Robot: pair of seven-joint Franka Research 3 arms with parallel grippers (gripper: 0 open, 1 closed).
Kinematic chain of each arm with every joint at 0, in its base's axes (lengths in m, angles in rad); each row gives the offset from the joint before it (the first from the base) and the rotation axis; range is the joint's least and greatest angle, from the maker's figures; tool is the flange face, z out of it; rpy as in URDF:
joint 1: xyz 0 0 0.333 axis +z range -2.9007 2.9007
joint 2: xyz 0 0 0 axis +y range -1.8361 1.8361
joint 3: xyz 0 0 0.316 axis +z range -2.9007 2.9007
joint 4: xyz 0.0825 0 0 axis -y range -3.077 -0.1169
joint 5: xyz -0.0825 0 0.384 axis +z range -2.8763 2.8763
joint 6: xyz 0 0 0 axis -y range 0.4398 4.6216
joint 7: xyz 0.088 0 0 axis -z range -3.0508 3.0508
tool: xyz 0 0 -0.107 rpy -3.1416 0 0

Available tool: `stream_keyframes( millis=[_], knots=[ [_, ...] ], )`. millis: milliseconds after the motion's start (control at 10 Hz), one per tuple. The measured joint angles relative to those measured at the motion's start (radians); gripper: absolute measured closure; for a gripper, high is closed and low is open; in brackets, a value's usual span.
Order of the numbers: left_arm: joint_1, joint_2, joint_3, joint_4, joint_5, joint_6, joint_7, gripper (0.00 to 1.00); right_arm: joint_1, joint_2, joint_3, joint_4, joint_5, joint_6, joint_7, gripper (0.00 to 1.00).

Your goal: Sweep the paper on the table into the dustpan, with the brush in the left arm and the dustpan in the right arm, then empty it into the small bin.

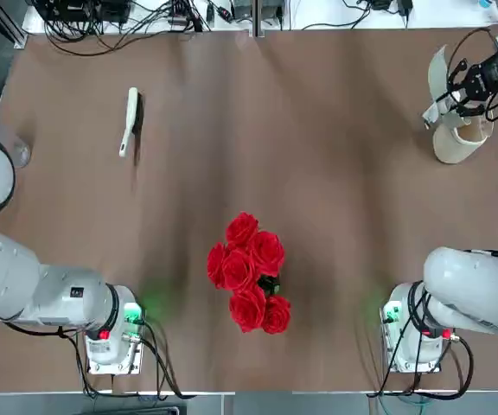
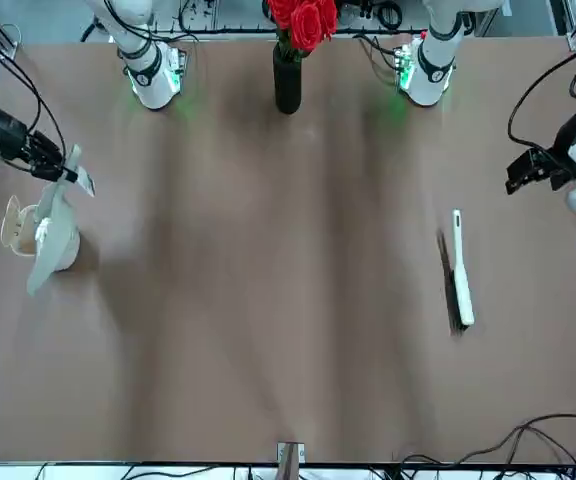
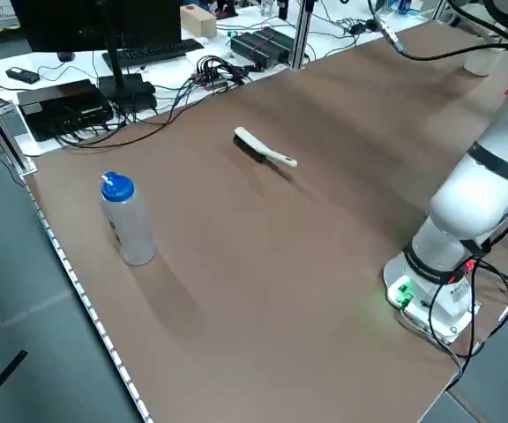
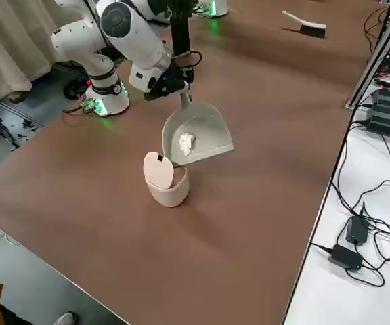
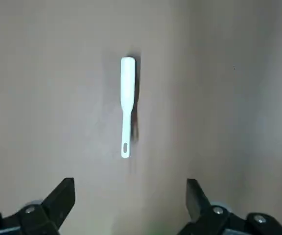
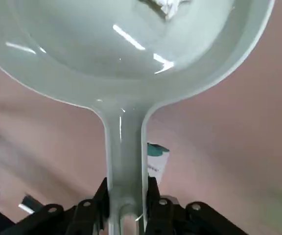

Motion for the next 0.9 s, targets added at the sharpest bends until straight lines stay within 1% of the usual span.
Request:
stream_keyframes(
  millis=[600,900],
  knots=[
    [-0.008,0.0,-0.004,0.003,0.0,0.009,0.001,0.0,0.004,0.0,-0.053,0.003,0.043,-0.064,-0.003,0.67],
    [-0.009,0.0,-0.009,0.028,0.0,0.011,0.001,0.0,0.004,0.001,-0.073,0.018,0.049,-0.103,-0.003,0.67]
  ],
)
